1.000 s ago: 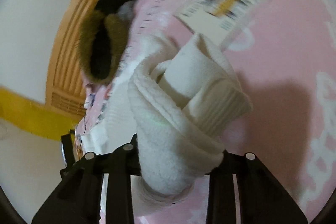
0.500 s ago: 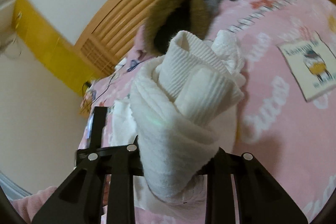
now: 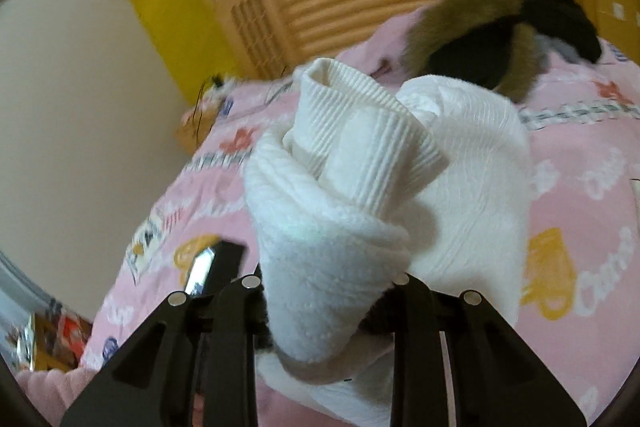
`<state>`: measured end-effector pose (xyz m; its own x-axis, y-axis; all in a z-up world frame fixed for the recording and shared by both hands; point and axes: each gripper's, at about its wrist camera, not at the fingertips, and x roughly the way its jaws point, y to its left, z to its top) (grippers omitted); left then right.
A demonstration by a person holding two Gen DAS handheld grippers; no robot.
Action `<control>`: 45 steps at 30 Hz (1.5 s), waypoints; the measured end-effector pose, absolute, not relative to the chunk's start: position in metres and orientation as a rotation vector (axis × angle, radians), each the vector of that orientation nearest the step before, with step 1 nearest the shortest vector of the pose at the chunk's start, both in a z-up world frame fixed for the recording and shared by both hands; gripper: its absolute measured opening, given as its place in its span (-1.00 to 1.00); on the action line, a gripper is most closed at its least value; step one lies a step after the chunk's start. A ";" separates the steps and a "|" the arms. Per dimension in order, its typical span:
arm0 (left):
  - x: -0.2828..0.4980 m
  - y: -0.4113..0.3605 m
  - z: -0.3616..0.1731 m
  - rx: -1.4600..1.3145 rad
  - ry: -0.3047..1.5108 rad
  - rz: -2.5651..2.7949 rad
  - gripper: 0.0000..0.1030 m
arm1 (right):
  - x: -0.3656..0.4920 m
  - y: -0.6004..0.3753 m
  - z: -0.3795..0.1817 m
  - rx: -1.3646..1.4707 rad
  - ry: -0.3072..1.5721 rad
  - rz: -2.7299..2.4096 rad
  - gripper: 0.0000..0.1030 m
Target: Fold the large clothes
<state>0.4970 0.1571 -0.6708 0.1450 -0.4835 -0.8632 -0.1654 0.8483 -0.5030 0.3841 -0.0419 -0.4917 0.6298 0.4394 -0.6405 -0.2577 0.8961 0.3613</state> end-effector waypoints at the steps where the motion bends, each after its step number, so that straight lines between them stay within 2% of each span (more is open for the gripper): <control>1: 0.493 0.166 -0.665 -0.574 1.405 -0.245 -1.00 | 0.384 -0.029 -0.495 0.226 0.807 0.414 -0.52; 9: 0.499 0.250 -0.615 -0.538 1.242 -0.196 -1.00 | 0.369 0.050 -0.556 0.093 0.889 0.464 -0.52; 13: 0.501 0.260 -0.580 -0.428 1.189 -0.224 -1.00 | 0.360 0.081 -0.578 -0.004 0.897 0.500 -0.51; 19: 0.512 0.195 -0.521 0.002 1.166 -0.450 -1.00 | 0.346 0.116 -0.611 -0.217 0.871 0.488 -0.50; 23: 0.529 0.143 -0.508 0.155 1.201 -0.524 -1.00 | 0.336 0.123 -0.617 -0.282 0.816 0.463 -0.50; 29: 0.566 0.083 -0.561 0.401 1.375 -0.516 -1.00 | 0.325 0.121 -0.620 -0.314 0.762 0.442 -0.49; 31: 0.568 0.077 -0.583 0.488 1.419 -0.470 -1.00 | 0.323 0.119 -0.618 -0.318 0.747 0.440 -0.40; 33: 0.571 0.079 -0.610 0.518 1.508 -0.459 -1.00 | 0.316 0.115 -0.616 -0.301 0.738 0.445 -0.18; 35: 0.572 0.082 -0.616 0.498 1.519 -0.453 -1.00 | 0.297 0.112 -0.611 -0.294 0.707 0.484 -0.04; 38: 0.582 0.088 -0.621 0.448 1.578 -0.439 -1.00 | 0.261 0.097 -0.594 -0.258 0.667 0.518 -0.04; 39: 0.583 0.088 -0.622 0.459 1.587 -0.437 -1.00 | 0.251 0.082 -0.586 -0.198 0.682 0.525 -0.08; 40: 0.584 0.089 -0.624 0.461 1.595 -0.434 -1.00 | 0.243 0.066 -0.577 -0.140 0.705 0.522 -0.24; 41: 0.584 0.091 -0.625 0.452 1.605 -0.424 -1.00 | 0.239 0.047 -0.567 -0.086 0.724 0.506 -0.59; 42: 0.584 0.093 -0.627 0.445 1.608 -0.415 -1.00 | 0.238 0.028 -0.556 -0.032 0.733 0.482 -0.85; 45: 0.576 0.097 -0.625 0.424 1.579 -0.400 -1.00 | 0.260 -0.036 -0.521 0.141 0.720 0.375 -0.89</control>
<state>0.5760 0.0970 -0.6251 -0.0419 0.0264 -0.9988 0.4989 0.8666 0.0020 0.2596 -0.0358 -0.5209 0.6891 0.3815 -0.6161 -0.2860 0.9244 0.2525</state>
